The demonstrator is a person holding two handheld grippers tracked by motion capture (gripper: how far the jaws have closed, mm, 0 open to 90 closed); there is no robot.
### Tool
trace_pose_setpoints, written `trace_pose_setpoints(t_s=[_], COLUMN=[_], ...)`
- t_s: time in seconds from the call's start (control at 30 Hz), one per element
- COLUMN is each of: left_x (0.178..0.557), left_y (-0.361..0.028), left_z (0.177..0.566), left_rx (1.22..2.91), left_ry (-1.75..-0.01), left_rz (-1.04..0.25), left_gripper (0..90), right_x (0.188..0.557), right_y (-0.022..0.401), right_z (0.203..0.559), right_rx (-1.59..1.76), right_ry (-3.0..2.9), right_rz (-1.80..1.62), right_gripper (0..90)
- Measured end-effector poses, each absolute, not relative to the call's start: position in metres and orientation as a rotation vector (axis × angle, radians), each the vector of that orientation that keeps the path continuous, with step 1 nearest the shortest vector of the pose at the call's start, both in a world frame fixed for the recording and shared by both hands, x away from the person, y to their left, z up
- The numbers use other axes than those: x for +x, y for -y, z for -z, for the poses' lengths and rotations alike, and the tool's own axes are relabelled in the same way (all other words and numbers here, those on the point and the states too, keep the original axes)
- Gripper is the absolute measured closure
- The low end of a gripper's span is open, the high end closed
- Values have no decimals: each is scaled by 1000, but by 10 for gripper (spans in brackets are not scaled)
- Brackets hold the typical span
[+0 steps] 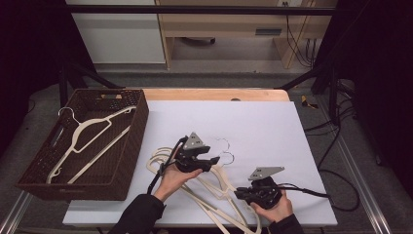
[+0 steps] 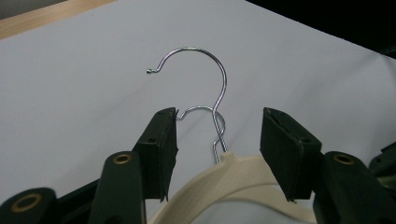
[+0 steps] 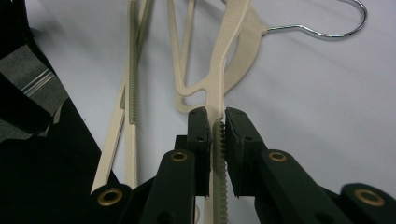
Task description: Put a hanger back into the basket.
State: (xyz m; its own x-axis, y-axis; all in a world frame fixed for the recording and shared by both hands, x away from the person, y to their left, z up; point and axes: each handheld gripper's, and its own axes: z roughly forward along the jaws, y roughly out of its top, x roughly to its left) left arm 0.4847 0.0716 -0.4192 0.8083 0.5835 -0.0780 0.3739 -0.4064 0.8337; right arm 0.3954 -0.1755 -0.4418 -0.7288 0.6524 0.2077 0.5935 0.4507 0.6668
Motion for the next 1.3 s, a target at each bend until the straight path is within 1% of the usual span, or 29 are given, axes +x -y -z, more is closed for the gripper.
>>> trace_pose_setpoints(t_s=[0.17, 0.27, 0.4, 0.57, 0.73, 0.77, 0.8, 1.07, 1.17, 1.3], left_x=[490, 494, 496, 497, 497, 496, 496, 484, 479, 473], left_y=[-62, -59, -55, -51, -51, -51, -51, -55, -57, -61], left_z=[426, 430, 435, 437, 435, 434, 433, 422, 417, 411], left_rx=[2069, 2084, 2093, 2109, 2100, 2090, 2086, 2031, 2004, 1997], left_ry=[-723, -740, -758, -786, -833, -843, -847, -874, -886, -878], left_rz=[-265, -248, -206, -172, -142, -149, -150, -199, -228, -247], left_gripper=[546, 634, 719, 800, 824, 829, 859, 880, 887, 888], right_x=[395, 395, 395, 395, 395, 395, 395, 393, 392, 392], right_y=[176, 176, 176, 176, 176, 176, 176, 177, 178, 178], right_z=[441, 442, 442, 442, 442, 442, 442, 440, 439, 436], right_rx=[1121, 1112, 1110, 1111, 1111, 1110, 1111, 1065, 1060, 1064], right_ry=[-2609, -2610, -2612, -2615, -2620, -2620, -2626, -2623, -2613, -2597], right_rz=[-1154, -1146, -1148, -1150, -1142, -1145, -1145, -1213, -1246, -1314], right_gripper=[810, 810, 810, 809, 808, 808, 807, 799, 748, 650])
